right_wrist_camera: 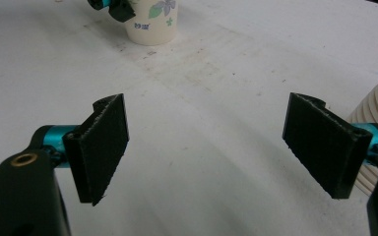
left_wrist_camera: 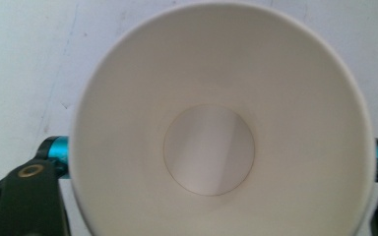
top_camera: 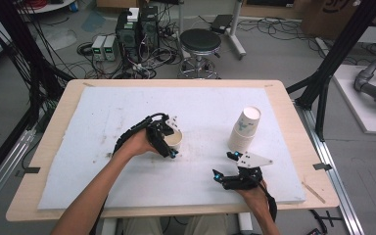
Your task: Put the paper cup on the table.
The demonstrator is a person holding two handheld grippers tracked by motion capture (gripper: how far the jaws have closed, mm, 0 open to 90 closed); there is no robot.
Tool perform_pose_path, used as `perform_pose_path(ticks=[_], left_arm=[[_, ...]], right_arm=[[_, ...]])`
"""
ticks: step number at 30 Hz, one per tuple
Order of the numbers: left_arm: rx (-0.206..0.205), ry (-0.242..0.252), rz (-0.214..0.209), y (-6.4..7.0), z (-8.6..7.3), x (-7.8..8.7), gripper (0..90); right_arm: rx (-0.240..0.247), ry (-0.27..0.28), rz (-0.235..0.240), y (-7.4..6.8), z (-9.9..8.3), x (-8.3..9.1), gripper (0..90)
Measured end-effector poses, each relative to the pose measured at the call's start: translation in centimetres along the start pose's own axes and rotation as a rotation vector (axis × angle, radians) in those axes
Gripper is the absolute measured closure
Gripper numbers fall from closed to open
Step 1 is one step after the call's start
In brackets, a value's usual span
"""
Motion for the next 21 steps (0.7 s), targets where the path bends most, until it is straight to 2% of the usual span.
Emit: perform_pose_path(ticks=[9, 14, 21], left_arm=[[0.019, 0.004, -0.016, -0.2, -0.4, 0.1, 16.9], [0.048, 0.043, -0.006, -0.2, -1.6, 0.8, 16.9], [0.110, 0.155, 0.022, -0.4, -3.4, 3.4, 16.9]], right_arm=[[0.001, 0.004, 0.002, 0.0, 0.0, 0.0, 18.1], [0.003, 0.003, 0.002, 0.0, 0.0, 0.0, 18.1], [0.001, 0.005, 0.007, 0.0, 0.0, 0.0, 18.1]])
Point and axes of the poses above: each handheld gripper's, and its own axes: x roughly backward along the jaws, z roughly out of its top, y roughly to its right, the point moved 10 cm from there along -x, roughly forward along the jaws, and after that the axes turned 5 degrees about x, right-handed, at the moved point
